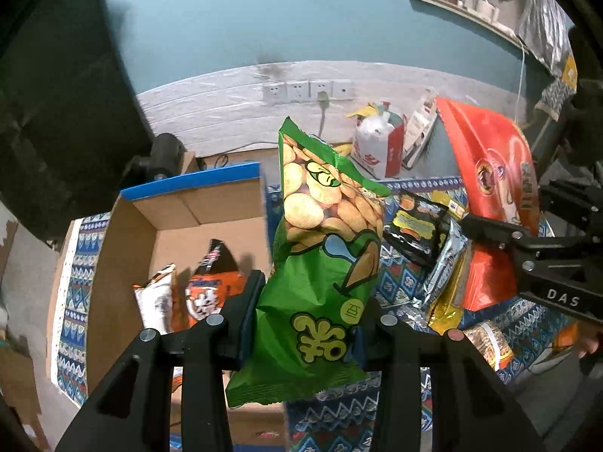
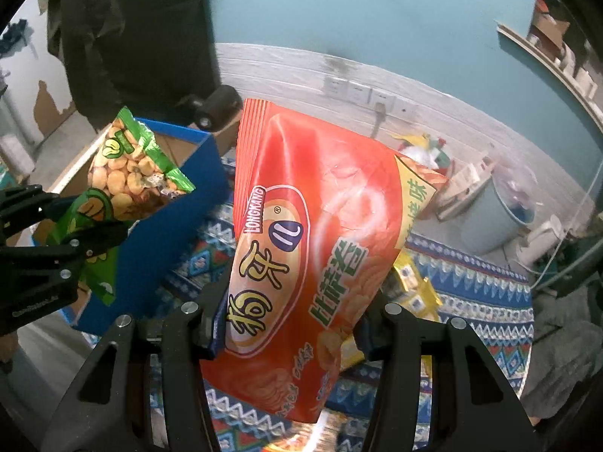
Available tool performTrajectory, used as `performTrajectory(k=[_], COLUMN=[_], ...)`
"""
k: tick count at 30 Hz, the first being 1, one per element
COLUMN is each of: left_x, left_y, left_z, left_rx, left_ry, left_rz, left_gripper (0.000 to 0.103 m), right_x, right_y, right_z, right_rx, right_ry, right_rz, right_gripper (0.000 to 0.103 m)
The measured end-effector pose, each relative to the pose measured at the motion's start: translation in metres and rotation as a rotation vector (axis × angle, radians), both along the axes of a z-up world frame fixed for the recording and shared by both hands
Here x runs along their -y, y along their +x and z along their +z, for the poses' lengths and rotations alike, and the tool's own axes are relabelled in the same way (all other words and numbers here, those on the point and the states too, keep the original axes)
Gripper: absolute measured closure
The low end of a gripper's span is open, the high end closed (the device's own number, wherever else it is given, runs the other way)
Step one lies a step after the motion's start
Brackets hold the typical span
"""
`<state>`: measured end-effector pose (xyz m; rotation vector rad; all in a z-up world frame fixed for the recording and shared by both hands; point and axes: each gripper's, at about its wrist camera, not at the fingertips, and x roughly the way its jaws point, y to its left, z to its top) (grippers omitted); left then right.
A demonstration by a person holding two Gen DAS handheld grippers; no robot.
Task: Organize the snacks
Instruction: 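Carry both bags over the cardboard box and release them inside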
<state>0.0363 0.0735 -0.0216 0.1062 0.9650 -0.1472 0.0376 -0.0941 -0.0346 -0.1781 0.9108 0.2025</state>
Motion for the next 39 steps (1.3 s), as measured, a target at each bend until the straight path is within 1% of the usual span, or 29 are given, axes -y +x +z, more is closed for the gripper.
performTrajectory(k=[5, 8, 11, 12, 15, 19, 24, 28, 32, 37, 39], left_x=[-0.028, -0.045, -0.061, -0.065, -0.081, -0.104, -0.124, -0.136, -0.147, -0.158, -0.161], left_y=[-0.001, -0.003, -0.005, -0.005, -0.005, -0.005, -0.006, -0.007, -0.008, -0.01, -0.011], left_z=[0.004, 0.003, 0.001, 0.0, -0.003, -0.009, -0.016, -0.024, -0.032, -0.038, -0.037], left_rx=[0.014, 0.0, -0.004, -0.006, -0.009, -0.023, -0.046, -0.066, -0.092, -0.106, -0.11], left_ry=[-0.01, -0.039, -0.045, -0.044, -0.048, -0.06, -0.073, -0.054, -0.057, -0.041, -0.037], left_rz=[0.05, 0.073, 0.105, 0.116, 0.152, 0.206, 0.258, 0.297, 0.329, 0.366, 0.373], left_gripper=[0.062, 0.062, 0.062, 0.062, 0.062, 0.062, 0.062, 0.062, 0.062, 0.062, 0.057], right_x=[-0.023, -0.033, -0.044, -0.048, -0.059, -0.078, -0.102, -0.121, -0.137, -0.156, -0.163], right_y=[0.009, 0.012, 0.016, 0.017, 0.021, 0.025, 0.029, 0.031, 0.033, 0.037, 0.038], right_z=[0.001, 0.0, -0.002, -0.002, -0.003, -0.004, -0.005, -0.005, -0.008, -0.016, -0.018], right_rx=[-0.022, -0.036, -0.044, -0.054, -0.061, -0.058, -0.05, -0.052, -0.055, -0.088, -0.093], right_ry=[0.011, 0.016, 0.018, 0.035, 0.038, 0.041, 0.042, 0.047, 0.045, 0.04, 0.036], right_rz=[0.041, 0.067, 0.091, 0.14, 0.166, 0.193, 0.211, 0.241, 0.274, 0.311, 0.323], right_gripper=[0.052, 0.052, 0.052, 0.052, 0.052, 0.052, 0.052, 0.052, 0.052, 0.052, 0.052])
